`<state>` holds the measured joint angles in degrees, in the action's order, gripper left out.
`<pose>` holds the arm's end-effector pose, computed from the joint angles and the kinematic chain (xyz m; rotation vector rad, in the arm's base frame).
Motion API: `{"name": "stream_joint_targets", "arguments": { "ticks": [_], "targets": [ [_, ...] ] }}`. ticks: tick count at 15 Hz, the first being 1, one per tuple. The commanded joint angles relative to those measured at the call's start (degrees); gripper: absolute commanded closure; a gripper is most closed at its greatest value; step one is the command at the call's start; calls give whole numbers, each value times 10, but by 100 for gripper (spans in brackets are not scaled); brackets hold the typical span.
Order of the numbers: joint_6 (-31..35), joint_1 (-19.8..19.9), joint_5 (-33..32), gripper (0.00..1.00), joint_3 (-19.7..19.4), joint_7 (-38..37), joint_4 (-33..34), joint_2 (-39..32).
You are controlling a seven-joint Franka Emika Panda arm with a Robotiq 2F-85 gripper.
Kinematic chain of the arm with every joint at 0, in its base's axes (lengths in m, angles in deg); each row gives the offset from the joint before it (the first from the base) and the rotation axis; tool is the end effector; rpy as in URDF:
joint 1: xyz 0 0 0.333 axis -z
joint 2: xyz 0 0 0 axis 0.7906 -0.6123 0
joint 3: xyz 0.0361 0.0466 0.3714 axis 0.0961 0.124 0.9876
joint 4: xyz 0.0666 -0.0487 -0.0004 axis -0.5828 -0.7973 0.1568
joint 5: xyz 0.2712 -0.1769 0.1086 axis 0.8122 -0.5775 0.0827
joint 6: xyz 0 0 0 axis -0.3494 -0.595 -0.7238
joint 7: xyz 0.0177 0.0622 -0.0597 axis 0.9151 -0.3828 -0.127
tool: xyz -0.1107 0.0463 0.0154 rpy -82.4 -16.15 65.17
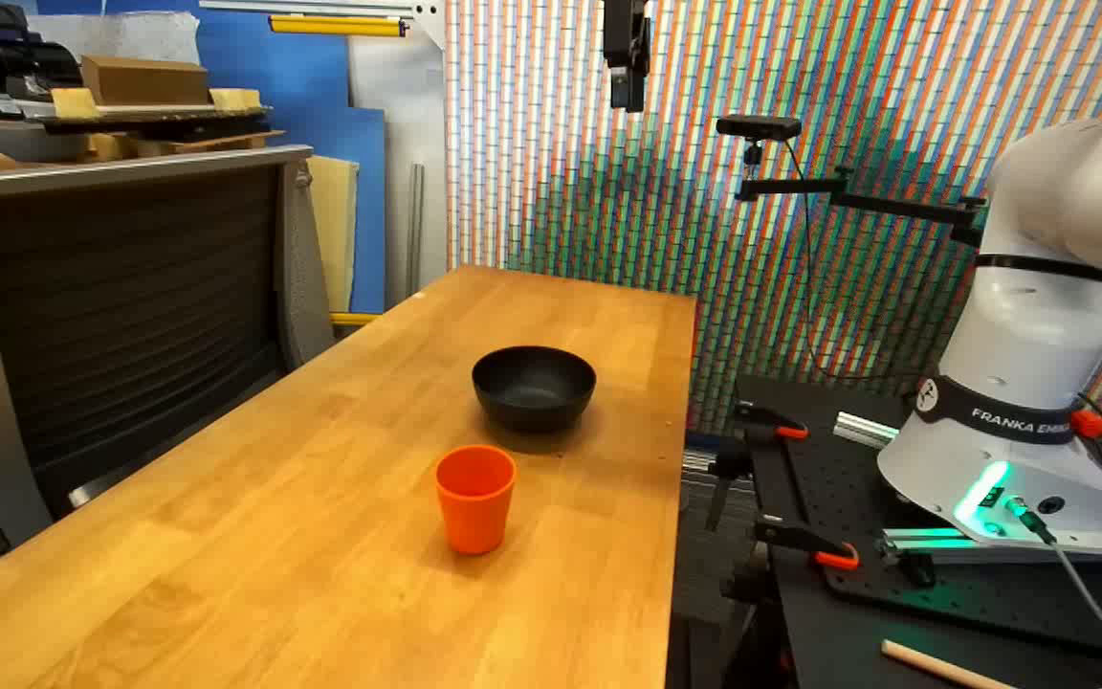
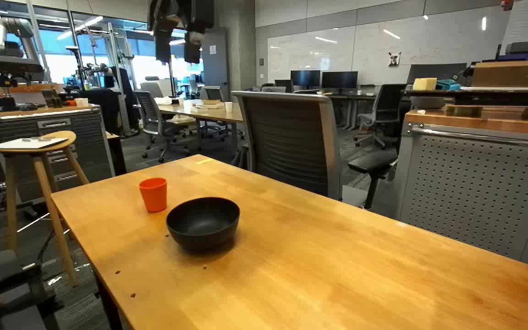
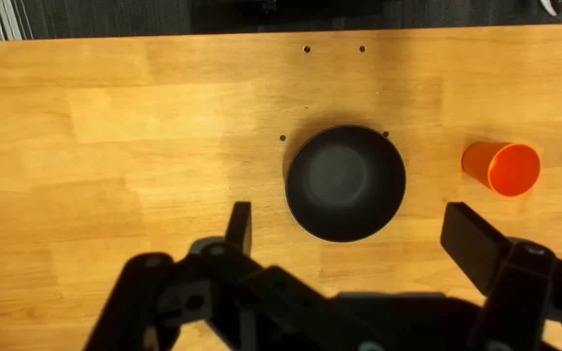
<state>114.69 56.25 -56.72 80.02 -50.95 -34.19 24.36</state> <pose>0.3845 -0.0947 0.5868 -3.0948 0.0897 0.1741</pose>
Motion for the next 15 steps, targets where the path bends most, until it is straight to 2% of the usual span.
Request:
{"name": "stream_joint_targets", "arguments": {
  "ticks": [1,4,8,15],
  "targets": [
    [-1,5,1,0,4,1,3,-1],
    [-1,5,1,0,4,1,4,1],
    [0,-9,-34,0,37,-49,47,-83],
    [39,-55,-13,0,97,-66,130,-246]
  ]
}}
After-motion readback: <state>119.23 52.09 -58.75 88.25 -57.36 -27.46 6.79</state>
